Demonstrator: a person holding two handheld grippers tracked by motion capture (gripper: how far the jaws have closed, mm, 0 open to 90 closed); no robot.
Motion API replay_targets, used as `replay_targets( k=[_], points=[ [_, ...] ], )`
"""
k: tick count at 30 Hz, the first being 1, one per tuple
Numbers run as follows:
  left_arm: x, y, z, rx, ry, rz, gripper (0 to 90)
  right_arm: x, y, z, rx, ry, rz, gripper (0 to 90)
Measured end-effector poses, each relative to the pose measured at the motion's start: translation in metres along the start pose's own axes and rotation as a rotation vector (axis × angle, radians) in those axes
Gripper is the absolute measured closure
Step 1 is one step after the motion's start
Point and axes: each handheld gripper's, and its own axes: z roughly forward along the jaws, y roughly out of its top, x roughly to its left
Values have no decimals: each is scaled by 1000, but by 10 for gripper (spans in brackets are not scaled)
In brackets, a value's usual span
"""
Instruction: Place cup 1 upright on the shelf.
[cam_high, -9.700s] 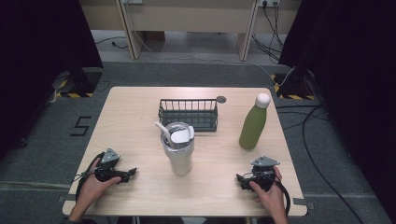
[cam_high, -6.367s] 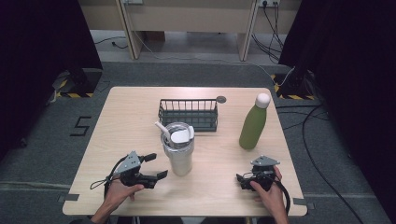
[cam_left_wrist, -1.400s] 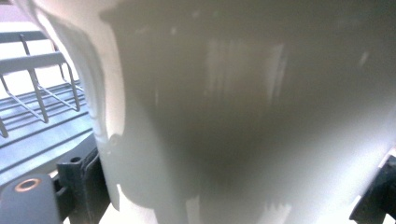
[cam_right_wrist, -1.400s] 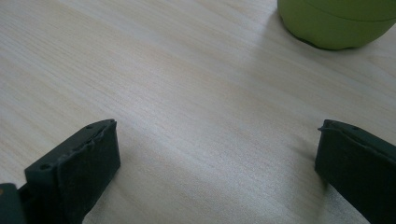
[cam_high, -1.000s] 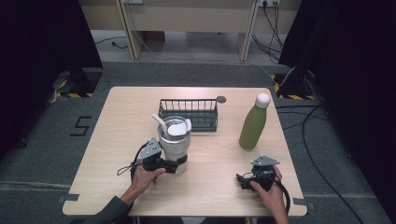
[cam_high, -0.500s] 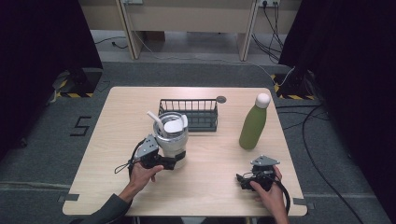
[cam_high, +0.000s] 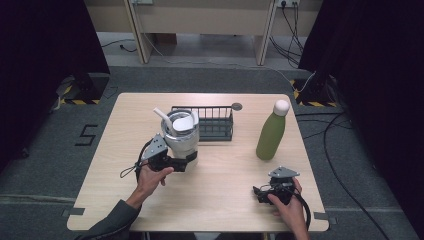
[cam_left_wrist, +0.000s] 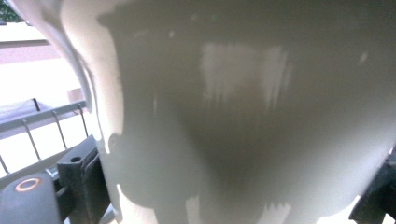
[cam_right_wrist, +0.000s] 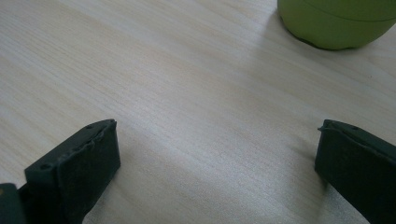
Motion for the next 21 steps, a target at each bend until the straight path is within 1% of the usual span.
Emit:
replay_targets(
  k=[9,16,21],
  points=[
    [6,15,3,-5,15,18,99,0,0,0,0,0,0,5],
    [10,19,7,-3,17,5,99,0,0,0,0,0,1,5],
    [13,23,9,-2,24,11,99,0,0,0,0,0,0,5]
  ],
)
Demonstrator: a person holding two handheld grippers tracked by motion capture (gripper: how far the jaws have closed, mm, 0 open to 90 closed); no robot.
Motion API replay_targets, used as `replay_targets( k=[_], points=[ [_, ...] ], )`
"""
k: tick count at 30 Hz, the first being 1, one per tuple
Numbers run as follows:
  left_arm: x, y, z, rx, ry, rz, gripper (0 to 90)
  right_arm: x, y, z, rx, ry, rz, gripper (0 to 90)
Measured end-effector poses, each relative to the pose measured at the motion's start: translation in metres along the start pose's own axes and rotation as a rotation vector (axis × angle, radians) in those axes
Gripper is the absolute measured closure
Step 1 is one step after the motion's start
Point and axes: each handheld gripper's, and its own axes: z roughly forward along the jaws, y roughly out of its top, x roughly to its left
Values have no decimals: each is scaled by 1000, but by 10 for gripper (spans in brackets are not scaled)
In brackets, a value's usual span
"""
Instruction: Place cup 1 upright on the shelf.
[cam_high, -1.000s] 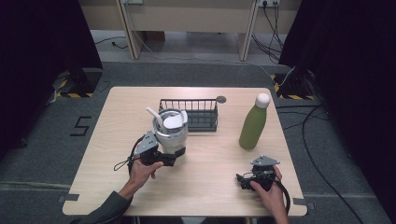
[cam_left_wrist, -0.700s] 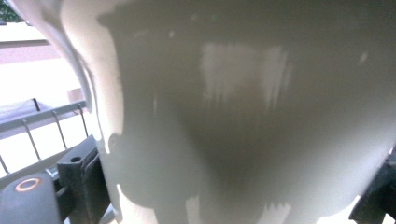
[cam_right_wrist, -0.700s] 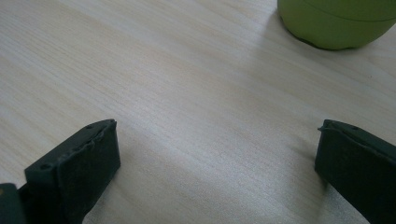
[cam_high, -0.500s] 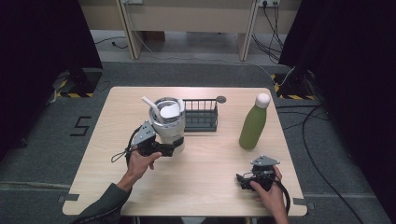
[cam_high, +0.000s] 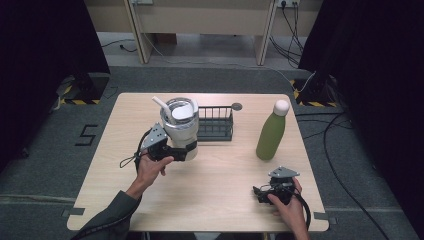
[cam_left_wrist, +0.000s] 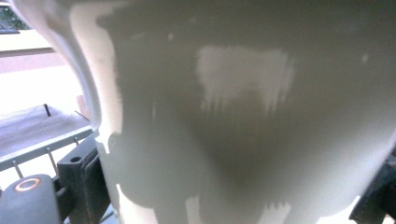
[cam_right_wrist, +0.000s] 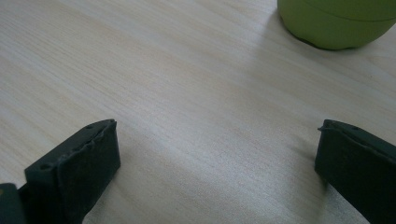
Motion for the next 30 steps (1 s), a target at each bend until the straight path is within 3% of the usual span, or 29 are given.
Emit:
replay_targets(
  k=[17,30],
  points=[
    [14,22,8,-24,24,-10,99,0,0,0,0,0,-5,5],
    [35,41,22,-43,68,-6,99,0,0,0,2,0,-5,5]
  ],
)
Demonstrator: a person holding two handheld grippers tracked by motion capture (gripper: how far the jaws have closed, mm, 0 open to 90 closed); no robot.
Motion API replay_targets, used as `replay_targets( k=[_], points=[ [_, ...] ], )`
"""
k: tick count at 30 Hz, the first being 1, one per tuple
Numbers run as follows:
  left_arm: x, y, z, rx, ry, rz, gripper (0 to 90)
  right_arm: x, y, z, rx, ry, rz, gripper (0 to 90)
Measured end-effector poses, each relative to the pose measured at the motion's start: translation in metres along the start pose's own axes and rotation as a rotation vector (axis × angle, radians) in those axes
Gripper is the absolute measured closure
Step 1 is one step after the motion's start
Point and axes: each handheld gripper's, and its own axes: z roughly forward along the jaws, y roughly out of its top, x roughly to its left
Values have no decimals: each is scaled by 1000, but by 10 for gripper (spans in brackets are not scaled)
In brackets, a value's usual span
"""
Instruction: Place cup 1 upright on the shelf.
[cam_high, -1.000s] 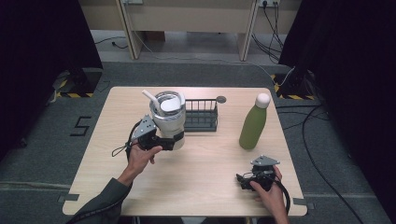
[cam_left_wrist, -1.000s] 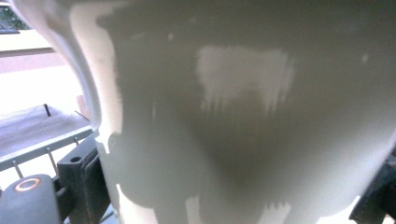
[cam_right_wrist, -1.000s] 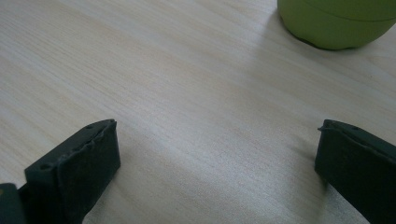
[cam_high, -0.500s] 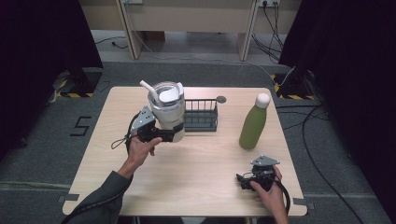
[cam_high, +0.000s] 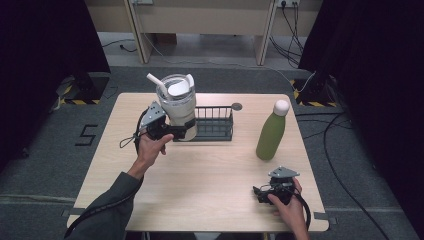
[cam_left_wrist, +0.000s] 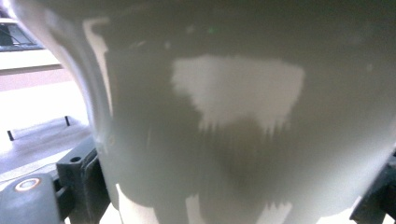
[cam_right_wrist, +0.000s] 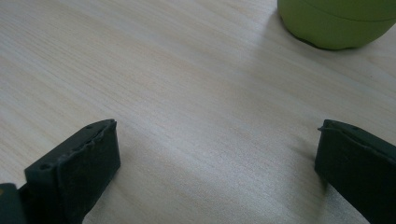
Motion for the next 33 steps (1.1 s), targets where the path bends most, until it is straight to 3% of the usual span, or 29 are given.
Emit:
replay_targets(
  k=[22,33],
  points=[
    [30,5,30,-22,83,-11,99,0,0,0,1,0,2,5],
    [38,3,40,-25,101,-7,99,0,0,0,1,2,1,4]
  ],
)
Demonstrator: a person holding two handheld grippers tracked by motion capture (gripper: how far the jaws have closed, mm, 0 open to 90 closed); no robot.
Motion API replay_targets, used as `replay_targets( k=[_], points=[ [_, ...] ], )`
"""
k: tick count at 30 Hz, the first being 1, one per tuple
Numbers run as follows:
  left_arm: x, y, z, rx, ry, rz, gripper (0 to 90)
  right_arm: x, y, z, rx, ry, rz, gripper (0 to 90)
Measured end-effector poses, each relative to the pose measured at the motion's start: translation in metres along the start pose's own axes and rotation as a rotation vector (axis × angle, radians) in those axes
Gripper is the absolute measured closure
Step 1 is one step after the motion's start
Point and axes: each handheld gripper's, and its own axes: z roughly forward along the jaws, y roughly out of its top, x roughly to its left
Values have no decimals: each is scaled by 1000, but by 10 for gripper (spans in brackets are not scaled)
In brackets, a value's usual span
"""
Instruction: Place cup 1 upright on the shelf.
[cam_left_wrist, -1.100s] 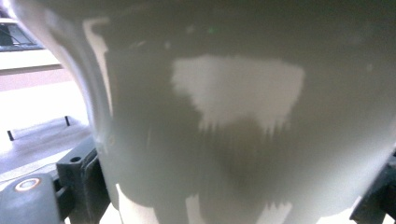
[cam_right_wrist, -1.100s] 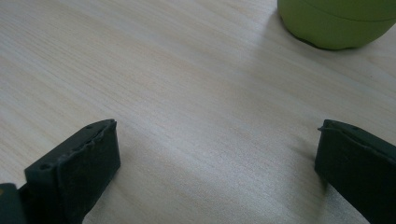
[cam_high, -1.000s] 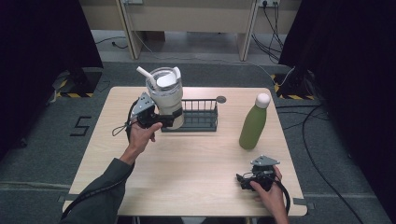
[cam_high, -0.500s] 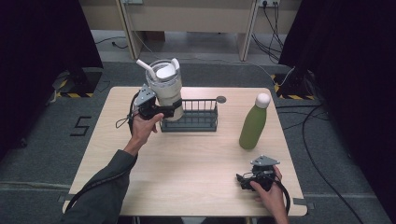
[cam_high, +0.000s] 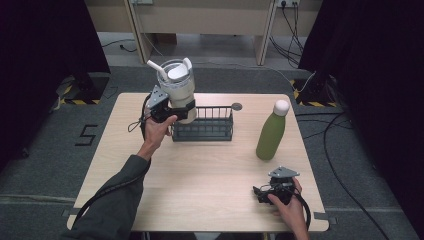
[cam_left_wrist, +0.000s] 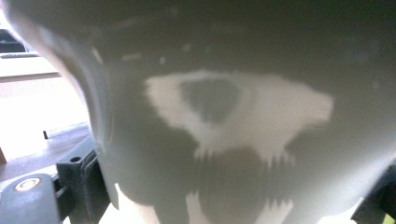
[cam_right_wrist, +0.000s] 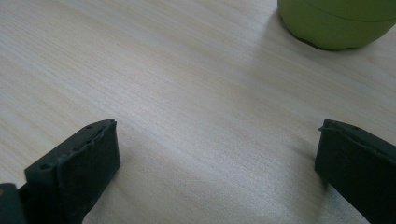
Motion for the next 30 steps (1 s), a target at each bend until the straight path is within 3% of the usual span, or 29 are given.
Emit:
replay_targets(
  k=[18,27,28,29,30],
  points=[
    [7,-13,11,19,25,18,100,0,0,0,0,0,0,5],
    [10,-23,18,31,35,0,99,0,0,0,1,0,-2,5],
    [12,-23,18,30,43,20,100,0,0,0,0,0,-2,5],
    [11,-25,18,36,39,3,100,0,0,0,1,1,-3,5],
    [13,-25,18,32,49,19,100,0,0,0,1,2,-4,5]
  ],
)
